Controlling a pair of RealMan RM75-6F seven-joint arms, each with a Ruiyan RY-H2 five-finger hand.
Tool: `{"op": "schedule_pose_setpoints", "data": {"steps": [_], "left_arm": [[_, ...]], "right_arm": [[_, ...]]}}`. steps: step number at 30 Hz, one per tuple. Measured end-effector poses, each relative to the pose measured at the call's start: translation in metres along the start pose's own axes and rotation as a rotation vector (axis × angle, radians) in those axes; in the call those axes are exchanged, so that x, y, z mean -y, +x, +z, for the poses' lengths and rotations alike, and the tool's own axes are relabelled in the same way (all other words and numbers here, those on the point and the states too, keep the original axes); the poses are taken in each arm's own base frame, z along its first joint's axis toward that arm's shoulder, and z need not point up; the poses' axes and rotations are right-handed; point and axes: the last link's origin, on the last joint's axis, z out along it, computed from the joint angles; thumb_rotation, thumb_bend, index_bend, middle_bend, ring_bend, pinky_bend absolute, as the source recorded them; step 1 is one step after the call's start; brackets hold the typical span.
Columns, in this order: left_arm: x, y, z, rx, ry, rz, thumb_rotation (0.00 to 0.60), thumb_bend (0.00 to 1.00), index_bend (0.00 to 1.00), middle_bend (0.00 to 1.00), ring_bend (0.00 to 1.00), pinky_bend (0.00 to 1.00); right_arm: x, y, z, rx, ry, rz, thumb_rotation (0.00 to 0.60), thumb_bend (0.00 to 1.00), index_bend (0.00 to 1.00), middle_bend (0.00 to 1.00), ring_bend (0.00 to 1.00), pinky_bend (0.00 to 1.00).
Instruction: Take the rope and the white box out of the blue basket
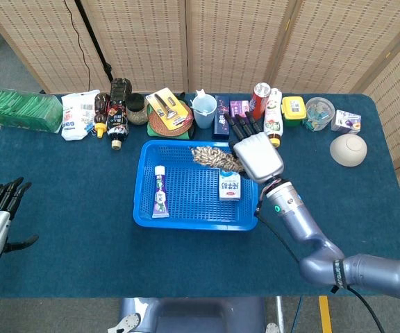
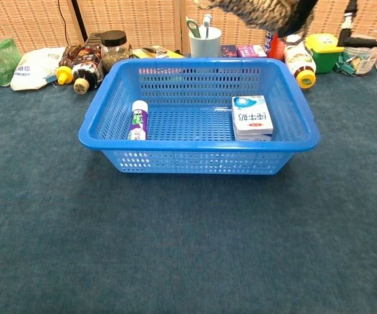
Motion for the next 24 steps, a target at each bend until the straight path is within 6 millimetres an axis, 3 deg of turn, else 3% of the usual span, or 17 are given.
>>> {"op": "schedule_pose_setpoints", "data": {"steps": [8, 18, 24], "left_arm": [[-0.001, -0.001, 0.000, 0.000, -0.003, 0.010, 0.600, 0.08, 0.00, 0.00, 0.00, 0.00], [-0.006, -0.004, -0.001, 0.008, -0.005, 0.021, 0.600, 0.08, 0.00, 0.00, 0.00, 0.00], [-0.008, -0.005, 0.000, 0.009, -0.001, 0.024, 0.600, 0.08, 0.00, 0.00, 0.00, 0.00]], "right_arm": [[-0.057, -0.007, -0.014, 0.085, -0.181, -0.053, 0.600, 0.15, 0.68, 0.01, 0.00, 0.00], [-0.109, -0.059, -0.031, 0.303, -0.298, -0.122, 0.600, 0.16, 0.68, 0.00, 0.00, 0.00], [-0.121, -0.092, -0.037, 0.401, -0.328, -0.097, 0.600, 0.15, 0.63, 0.00, 0.00, 0.00]]}}
